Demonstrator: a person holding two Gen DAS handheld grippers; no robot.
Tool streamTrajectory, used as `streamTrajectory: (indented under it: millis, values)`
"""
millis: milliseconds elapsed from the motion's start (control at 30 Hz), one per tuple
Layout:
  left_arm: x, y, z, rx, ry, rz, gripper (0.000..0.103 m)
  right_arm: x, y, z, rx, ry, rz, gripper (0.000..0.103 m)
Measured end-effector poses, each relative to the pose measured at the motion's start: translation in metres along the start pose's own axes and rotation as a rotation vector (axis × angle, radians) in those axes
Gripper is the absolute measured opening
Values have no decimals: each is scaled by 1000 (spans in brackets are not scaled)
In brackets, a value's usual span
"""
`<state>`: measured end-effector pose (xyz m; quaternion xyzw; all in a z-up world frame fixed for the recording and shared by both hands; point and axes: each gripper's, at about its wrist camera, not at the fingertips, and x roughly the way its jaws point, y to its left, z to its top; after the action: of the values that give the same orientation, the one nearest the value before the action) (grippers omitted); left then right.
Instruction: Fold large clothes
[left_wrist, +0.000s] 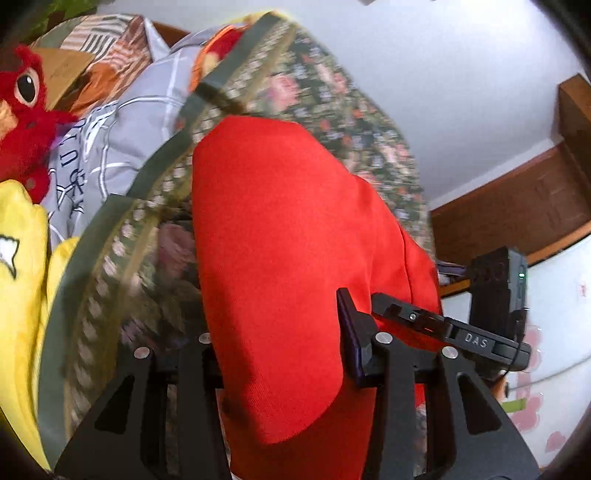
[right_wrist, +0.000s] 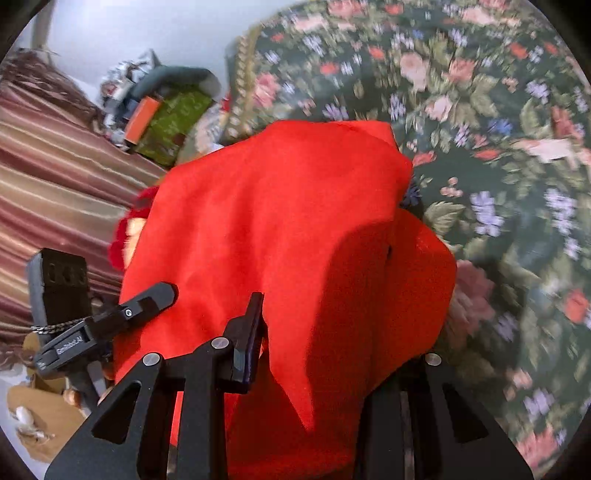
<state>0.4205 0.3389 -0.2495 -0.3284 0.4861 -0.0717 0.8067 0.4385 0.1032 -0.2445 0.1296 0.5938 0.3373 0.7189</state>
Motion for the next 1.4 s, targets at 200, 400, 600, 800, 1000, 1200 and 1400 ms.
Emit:
streamTrajectory:
  millis: [200,400,600,800,1000,1200,1400]
  values:
    - [38,41,7,-41,51,135,47,50,-9,10,-4,47,-74,32]
    - [28,56,2,-56,36,127,53,38,5,1,-121,34,-172,39]
    - [2,28,-14,58,3,271,53,-2,23,-20,-300,-89,-342,41]
    - [-27,-15,-37,255,-84,407,53,-31,50,-40,-391,-227,-336,54]
    - [-24,-47,-56,359,-111,404,62,-27,70,-57,-408,-269,-250,66]
    - [0,-21,-66,331,-69,520,68,7,48,-63,-413,-125,-334,67]
    - [1,-4,-87,319,-62,523,78,3,2,-66,-313,-58,-326,67]
